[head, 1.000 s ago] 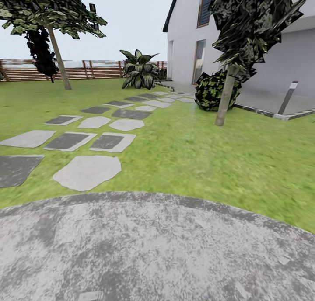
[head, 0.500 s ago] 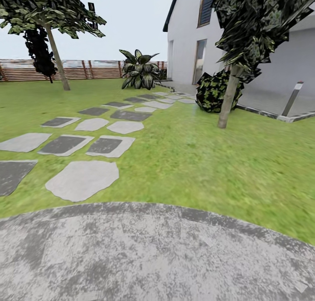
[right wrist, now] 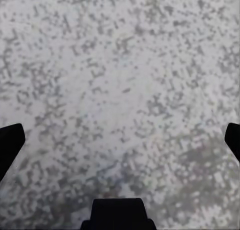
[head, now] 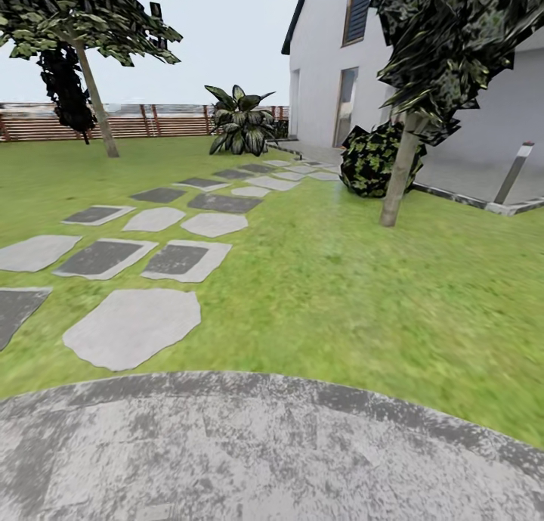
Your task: In the garden, pick up the pesticide atomizer on the floor and spray pesticide onto both trees until each tree trunk is fully covered.
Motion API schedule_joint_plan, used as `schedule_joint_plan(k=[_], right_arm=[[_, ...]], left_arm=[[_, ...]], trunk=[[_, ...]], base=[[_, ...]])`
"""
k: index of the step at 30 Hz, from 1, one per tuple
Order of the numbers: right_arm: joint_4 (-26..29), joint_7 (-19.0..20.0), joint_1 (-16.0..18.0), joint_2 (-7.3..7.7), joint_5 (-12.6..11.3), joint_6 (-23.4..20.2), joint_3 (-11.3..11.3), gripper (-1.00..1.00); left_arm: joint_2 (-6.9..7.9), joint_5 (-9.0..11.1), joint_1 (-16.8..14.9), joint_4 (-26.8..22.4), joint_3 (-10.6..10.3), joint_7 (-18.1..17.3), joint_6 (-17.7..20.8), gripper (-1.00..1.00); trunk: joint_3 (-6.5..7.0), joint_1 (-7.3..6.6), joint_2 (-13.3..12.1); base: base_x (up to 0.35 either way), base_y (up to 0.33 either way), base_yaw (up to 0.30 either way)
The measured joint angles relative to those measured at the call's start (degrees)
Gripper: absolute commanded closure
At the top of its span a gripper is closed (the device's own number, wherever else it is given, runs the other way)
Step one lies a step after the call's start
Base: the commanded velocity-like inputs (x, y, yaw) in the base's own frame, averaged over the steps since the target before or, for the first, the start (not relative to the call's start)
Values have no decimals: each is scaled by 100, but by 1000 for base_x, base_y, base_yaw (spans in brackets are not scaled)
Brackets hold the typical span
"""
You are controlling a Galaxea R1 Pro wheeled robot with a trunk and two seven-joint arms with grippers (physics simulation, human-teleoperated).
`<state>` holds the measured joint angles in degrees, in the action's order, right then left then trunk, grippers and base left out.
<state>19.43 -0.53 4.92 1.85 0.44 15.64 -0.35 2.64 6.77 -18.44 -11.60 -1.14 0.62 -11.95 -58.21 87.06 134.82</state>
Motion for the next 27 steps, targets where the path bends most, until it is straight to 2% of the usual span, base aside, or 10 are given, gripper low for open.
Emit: schedule_joint_plan(k=[27], right_arm=[[26, 0, 0, 0, -9, 0, -17, -100]], left_arm=[[0, 0, 2, 0, 0, 0, -1, -100]], trunk=[[-5, 0, 0]], base=[[338, 0, 0]])
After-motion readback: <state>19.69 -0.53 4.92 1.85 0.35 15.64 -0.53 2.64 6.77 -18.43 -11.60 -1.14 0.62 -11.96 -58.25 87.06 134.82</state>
